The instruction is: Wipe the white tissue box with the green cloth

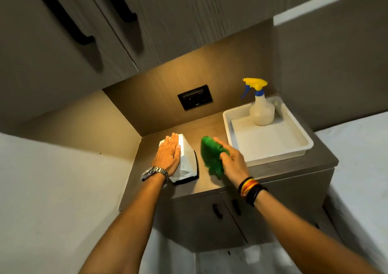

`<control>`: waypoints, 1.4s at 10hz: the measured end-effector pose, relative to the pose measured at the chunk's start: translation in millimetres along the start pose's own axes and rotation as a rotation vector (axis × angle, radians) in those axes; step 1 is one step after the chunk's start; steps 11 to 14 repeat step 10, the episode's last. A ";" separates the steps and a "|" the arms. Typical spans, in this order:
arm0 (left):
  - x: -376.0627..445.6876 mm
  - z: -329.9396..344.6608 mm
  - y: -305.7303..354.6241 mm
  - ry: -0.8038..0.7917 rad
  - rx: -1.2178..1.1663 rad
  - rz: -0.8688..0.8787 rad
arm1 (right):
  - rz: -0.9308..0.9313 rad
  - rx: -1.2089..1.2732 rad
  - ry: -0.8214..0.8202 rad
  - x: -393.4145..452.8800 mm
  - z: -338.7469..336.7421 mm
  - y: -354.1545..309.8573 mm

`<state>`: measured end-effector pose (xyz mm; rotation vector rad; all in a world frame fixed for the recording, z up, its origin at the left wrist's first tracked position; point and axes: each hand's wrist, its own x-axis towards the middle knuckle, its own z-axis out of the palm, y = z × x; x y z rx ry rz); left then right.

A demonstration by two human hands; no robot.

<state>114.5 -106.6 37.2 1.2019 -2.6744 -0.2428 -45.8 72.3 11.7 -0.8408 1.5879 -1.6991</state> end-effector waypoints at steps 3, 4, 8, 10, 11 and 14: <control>16.8 37.5 104.1 0.034 0.020 0.195 | -0.303 -0.836 0.136 83.8 -106.0 -37.9; 23.3 68.9 139.9 -0.040 -0.004 0.176 | -0.253 -1.167 0.015 97.0 -120.8 -9.5; 24.8 119.4 156.0 -0.177 0.007 0.122 | 0.297 -1.377 -0.513 110.1 -111.7 38.5; 21.9 92.1 159.4 -0.044 0.023 0.144 | 0.113 -1.221 -0.334 77.2 -118.1 16.5; 21.9 92.1 159.4 -0.044 0.023 0.144 | 0.113 -1.221 -0.334 77.2 -118.1 16.5; 21.9 92.1 159.4 -0.044 0.023 0.144 | 0.113 -1.221 -0.334 77.2 -118.1 16.5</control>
